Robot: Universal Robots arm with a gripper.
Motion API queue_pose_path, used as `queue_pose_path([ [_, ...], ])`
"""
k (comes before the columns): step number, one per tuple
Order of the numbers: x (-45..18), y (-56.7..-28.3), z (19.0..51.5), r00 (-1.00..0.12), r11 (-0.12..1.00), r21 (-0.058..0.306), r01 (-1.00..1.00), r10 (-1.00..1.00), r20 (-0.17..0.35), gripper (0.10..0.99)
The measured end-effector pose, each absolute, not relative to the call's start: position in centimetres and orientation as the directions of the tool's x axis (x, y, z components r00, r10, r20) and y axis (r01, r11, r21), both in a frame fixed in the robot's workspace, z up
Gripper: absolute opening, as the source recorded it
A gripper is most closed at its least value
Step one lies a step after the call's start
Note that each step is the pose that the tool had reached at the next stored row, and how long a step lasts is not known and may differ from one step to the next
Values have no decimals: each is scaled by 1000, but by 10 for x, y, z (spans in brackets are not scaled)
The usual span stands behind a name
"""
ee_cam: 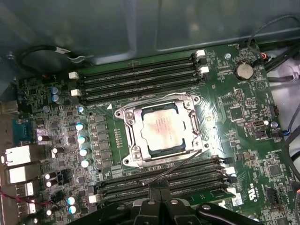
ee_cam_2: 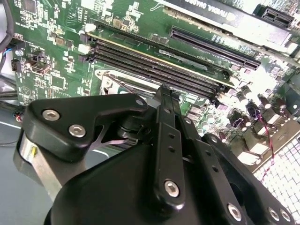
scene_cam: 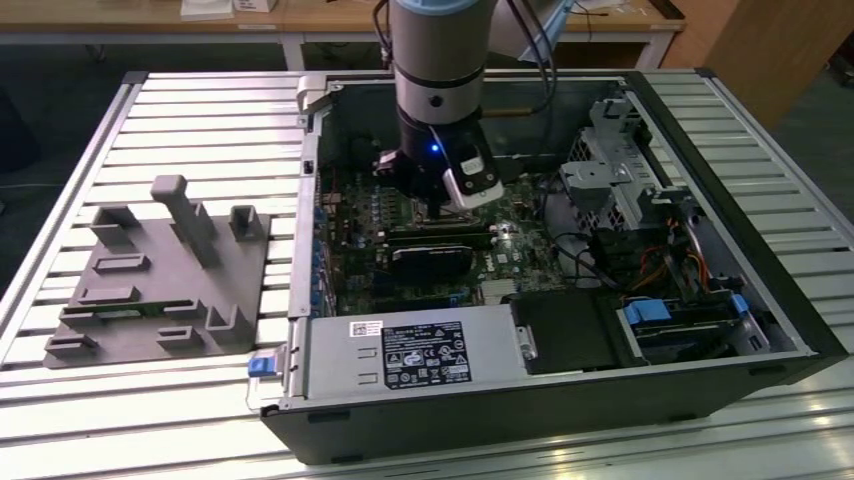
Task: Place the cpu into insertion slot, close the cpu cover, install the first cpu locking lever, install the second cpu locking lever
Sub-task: 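Install the second cpu locking lever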
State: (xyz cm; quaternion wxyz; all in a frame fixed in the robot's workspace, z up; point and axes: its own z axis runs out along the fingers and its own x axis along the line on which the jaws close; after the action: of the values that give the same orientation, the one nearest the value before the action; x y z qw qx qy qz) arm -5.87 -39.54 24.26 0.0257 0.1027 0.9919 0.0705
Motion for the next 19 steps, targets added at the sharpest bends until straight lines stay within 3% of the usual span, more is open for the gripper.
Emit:
queue_pose_path([
  [6, -57, -397, 244, -978, 971, 128, 200, 207, -40, 106],
  [19, -53, -397, 245, -978, 971, 128, 200, 207, -40, 106],
])
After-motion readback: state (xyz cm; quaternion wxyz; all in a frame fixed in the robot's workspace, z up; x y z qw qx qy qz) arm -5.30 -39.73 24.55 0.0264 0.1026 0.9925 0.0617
